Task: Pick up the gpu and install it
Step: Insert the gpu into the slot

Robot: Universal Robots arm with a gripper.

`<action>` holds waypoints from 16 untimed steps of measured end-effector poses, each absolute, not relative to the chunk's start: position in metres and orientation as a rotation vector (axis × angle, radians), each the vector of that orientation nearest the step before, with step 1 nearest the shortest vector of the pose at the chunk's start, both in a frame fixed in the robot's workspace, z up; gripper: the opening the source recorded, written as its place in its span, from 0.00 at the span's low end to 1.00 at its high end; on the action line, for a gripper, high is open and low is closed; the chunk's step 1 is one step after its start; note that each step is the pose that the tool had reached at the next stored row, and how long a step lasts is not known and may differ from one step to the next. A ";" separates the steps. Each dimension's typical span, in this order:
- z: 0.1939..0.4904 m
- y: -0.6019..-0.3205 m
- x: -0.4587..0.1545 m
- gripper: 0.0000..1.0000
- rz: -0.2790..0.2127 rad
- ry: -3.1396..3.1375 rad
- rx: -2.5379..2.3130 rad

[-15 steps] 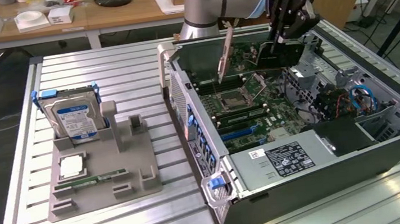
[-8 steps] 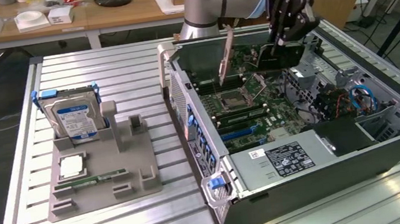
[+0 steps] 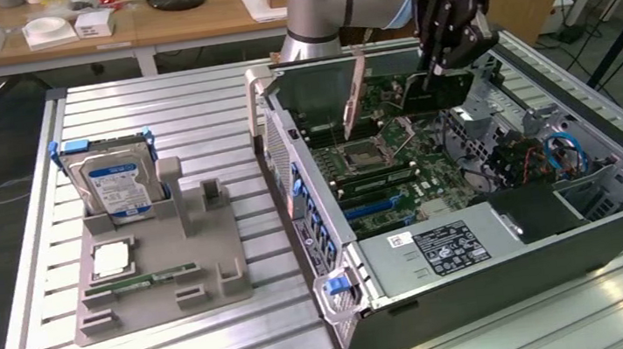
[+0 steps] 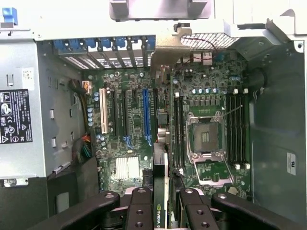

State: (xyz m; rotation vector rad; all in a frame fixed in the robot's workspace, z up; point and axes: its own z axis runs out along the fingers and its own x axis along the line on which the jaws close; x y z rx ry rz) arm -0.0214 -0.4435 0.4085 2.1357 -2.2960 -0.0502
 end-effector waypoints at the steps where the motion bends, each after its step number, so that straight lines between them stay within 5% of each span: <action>1: 0.408 -0.443 -0.021 0.26 -0.050 -2.295 2.137; 16: 0.383 -0.454 -0.022 0.26 -0.048 -2.279 2.154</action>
